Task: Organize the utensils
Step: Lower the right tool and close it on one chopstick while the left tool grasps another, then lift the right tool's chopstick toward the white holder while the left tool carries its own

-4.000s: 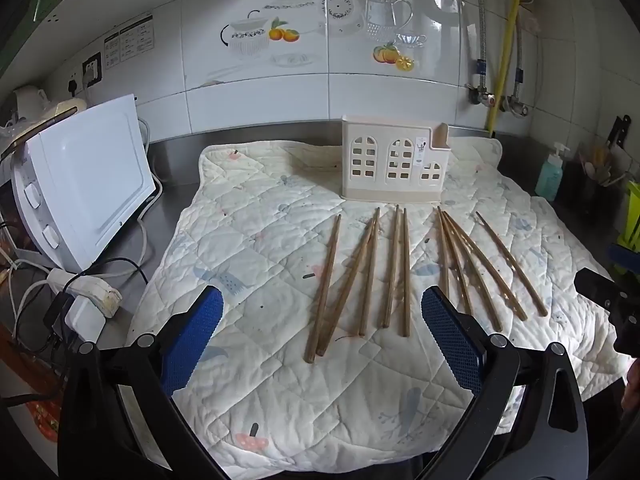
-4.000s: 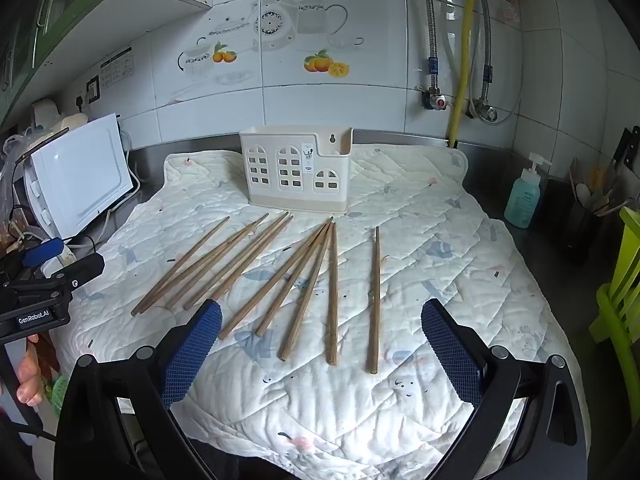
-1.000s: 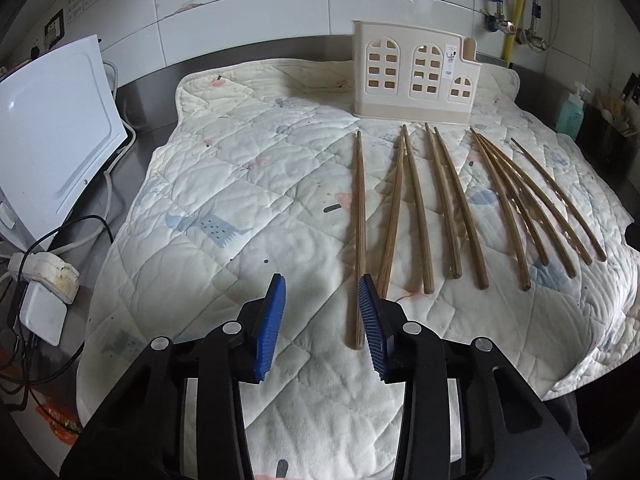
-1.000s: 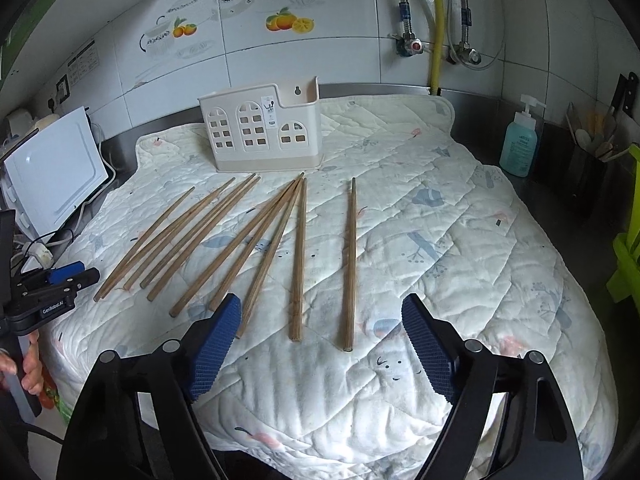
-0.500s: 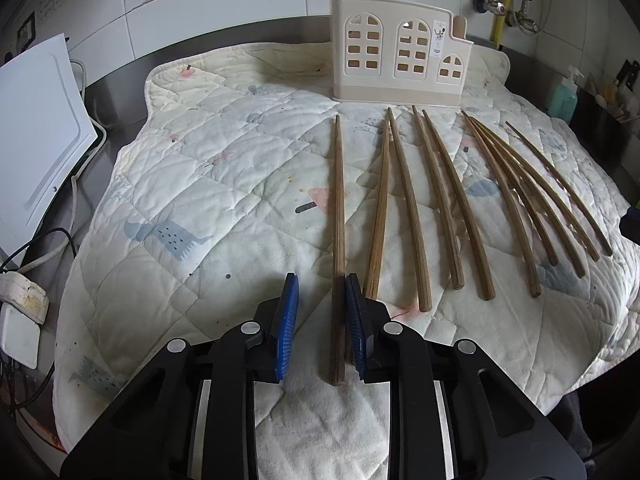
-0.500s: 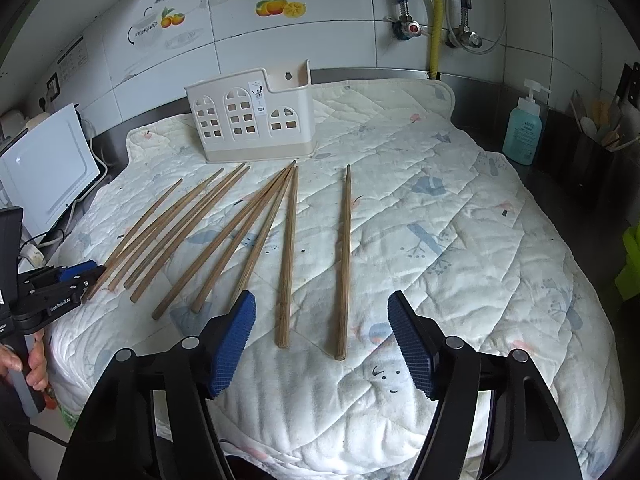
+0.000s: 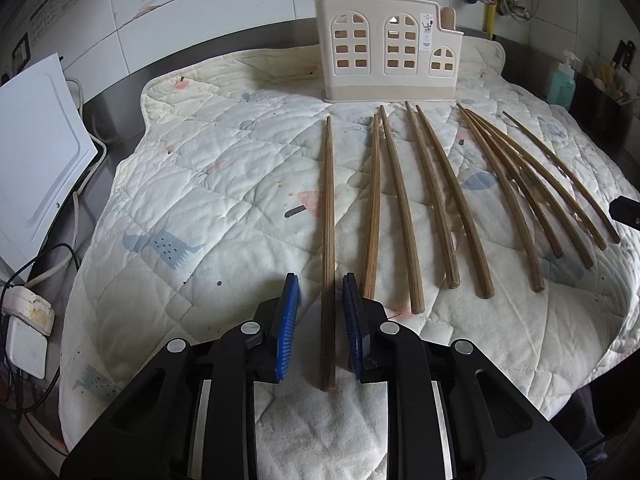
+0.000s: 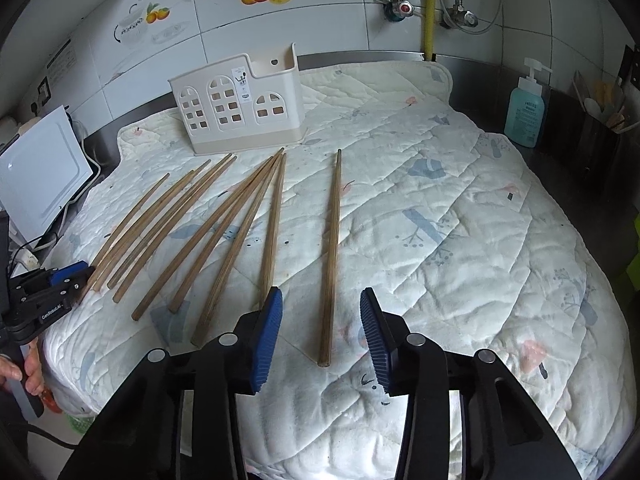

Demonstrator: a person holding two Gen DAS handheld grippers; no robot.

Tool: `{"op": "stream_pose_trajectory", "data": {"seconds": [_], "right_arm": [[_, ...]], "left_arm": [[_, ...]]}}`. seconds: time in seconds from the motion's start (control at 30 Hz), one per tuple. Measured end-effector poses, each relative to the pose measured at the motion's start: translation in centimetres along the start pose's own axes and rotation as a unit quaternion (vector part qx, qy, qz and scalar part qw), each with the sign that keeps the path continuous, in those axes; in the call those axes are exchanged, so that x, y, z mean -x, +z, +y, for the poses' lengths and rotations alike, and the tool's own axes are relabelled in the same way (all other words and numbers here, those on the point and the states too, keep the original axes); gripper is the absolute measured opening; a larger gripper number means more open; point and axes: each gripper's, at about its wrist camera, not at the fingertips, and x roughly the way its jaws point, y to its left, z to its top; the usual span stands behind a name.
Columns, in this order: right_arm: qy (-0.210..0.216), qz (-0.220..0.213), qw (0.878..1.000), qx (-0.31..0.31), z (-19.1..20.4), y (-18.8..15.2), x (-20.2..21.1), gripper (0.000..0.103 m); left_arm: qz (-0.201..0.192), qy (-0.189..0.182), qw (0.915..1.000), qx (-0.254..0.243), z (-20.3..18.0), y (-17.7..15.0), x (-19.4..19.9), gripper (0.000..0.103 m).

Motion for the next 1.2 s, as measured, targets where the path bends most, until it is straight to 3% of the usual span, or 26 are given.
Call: {"op": "stream_pose_trajectory", "data": {"seconds": [0.07,0.6,0.77,1.2], "right_arm": [[0.003,0.003,1.000,-0.003,-0.1,0.0,-0.2,0.028],[-0.016,0.016,1.000,0.003,0.3,-1.1,-1.5,0.008],[-0.021,0.008,1.000,0.003,0.3,-1.0,-1.3,0.007],[-0.028,-0.073,0.997,0.020,0.9,1.7,3.9,0.007]], "left_arm": [[0.000,-0.005,1.0000,0.006,0.1,0.1,0.0,0.018],[-0.007,-0.027,0.9995,0.013,0.5,0.2,-0.5,0.015],[-0.003,-0.034,0.9994,0.007,0.4,0.5,-0.5,0.005],[-0.024,-0.066,0.9960,0.055,2.1,1.0,1.1,0.005]]}}
